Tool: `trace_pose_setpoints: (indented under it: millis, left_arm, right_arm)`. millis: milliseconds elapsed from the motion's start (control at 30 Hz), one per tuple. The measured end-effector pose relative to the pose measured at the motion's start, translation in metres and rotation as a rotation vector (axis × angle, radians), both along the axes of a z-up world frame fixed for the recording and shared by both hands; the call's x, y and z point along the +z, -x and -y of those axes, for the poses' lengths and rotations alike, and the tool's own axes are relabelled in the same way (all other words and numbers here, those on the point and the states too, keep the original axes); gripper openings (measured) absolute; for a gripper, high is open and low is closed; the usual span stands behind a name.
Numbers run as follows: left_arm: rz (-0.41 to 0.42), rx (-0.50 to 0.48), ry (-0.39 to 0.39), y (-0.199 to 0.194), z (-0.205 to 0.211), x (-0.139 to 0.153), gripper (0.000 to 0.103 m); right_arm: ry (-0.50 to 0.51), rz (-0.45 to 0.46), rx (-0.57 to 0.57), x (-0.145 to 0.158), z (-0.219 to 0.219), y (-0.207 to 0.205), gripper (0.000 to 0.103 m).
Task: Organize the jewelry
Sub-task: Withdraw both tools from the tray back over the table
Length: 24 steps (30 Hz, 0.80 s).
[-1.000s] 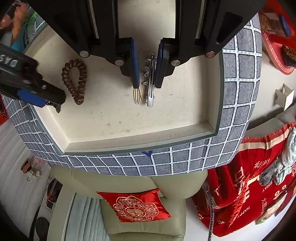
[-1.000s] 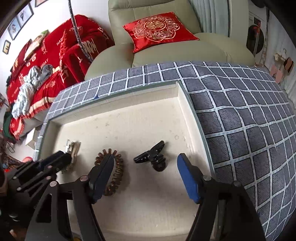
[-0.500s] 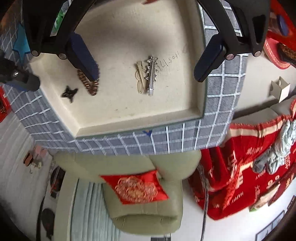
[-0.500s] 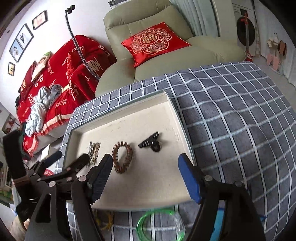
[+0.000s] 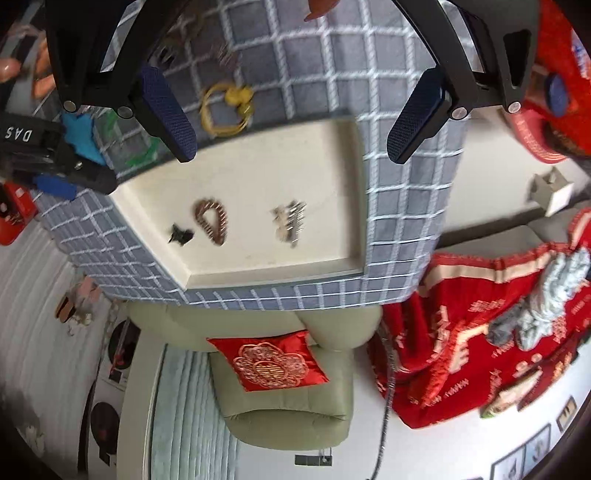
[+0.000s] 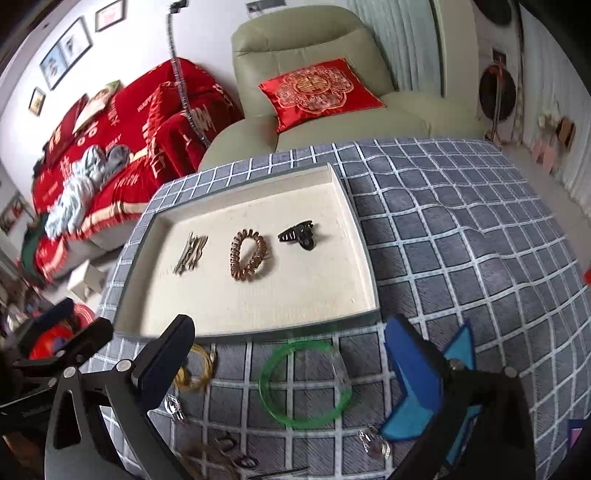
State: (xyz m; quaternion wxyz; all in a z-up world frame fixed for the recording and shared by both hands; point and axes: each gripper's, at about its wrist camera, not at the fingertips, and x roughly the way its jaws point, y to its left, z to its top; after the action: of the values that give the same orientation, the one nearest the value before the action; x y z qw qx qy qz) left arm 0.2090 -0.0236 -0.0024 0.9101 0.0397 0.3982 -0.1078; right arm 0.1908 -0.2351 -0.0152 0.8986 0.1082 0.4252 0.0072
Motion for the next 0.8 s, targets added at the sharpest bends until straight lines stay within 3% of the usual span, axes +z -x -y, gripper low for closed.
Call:
trace_pose_setpoints:
  millis: [233, 533, 800]
  left_arm:
    - [0.036, 0.075, -0.056, 0.038, -0.024, 0.0, 0.103]
    - [0.005, 0.067, -0.082, 0.075, -0.035, -0.011, 0.103]
    - [-0.034, 0.096, -0.037, 0.095, -0.043, -0.012, 0.103]
  right_arm:
    - [0.199, 0.02, -0.022, 0.006, -0.023, 0.029, 0.103]
    - [0.182, 0.043, -0.025, 0.004, -0.037, 0.058, 0.103]
    - [0.173, 0.053, 0.023, 0.002, -0.048, 0.078, 0.103]
